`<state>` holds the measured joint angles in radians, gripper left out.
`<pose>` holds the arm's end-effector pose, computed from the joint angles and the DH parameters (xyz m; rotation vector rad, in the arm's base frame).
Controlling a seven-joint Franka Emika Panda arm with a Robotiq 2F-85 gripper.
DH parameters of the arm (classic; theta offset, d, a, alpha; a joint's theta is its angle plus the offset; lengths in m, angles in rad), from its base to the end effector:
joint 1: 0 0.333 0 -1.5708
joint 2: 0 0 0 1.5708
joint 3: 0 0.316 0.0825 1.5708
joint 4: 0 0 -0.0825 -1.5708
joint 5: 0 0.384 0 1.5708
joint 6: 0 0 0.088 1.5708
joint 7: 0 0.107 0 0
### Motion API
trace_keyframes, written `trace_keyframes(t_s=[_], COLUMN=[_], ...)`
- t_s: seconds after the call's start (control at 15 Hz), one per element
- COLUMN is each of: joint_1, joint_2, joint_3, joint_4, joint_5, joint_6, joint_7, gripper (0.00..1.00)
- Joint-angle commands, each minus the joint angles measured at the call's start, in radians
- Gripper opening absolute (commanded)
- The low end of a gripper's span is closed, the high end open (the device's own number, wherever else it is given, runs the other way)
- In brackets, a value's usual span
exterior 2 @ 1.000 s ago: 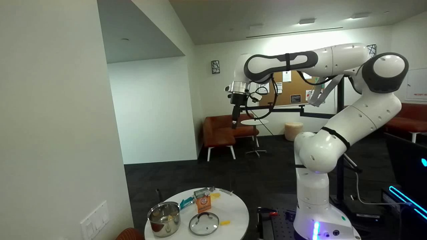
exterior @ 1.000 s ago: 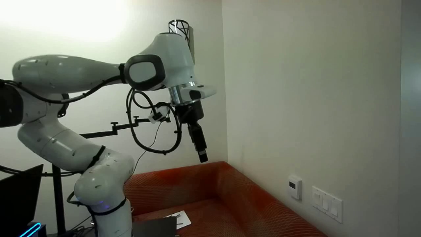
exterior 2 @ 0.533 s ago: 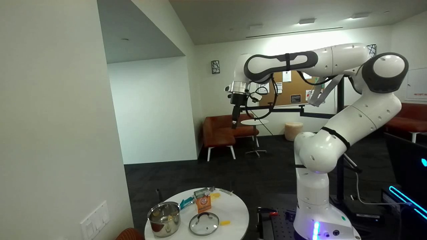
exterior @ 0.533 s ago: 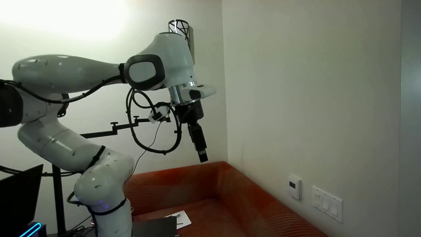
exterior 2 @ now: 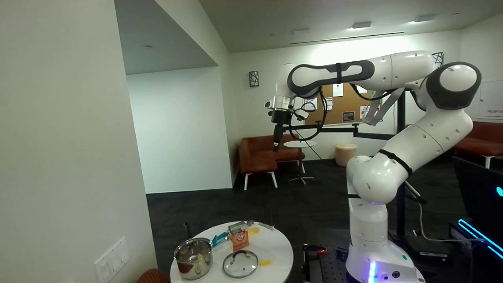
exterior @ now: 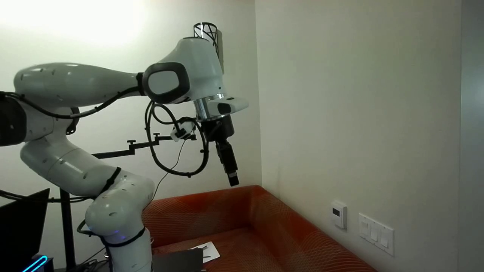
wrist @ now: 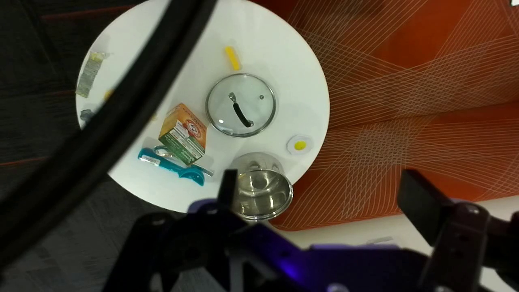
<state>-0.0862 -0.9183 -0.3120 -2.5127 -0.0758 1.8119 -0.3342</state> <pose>0.2703 -0.1444 0.5627 -3.0159 -0.0628 -0.3578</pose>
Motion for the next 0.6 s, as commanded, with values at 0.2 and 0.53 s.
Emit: trace_keyframes(t_s=[0.2,0.53], joint_1=[-0.003,0.005], joint_2=[0.008,0.069], joint_3=[0.001,-0.014], joint_4=[0.006,0.038], joint_5=[0.004,-0.009], joint_6=[0.001,0.032], joint_7=[-0.009,-0.031], gripper=[1.0,1.0])
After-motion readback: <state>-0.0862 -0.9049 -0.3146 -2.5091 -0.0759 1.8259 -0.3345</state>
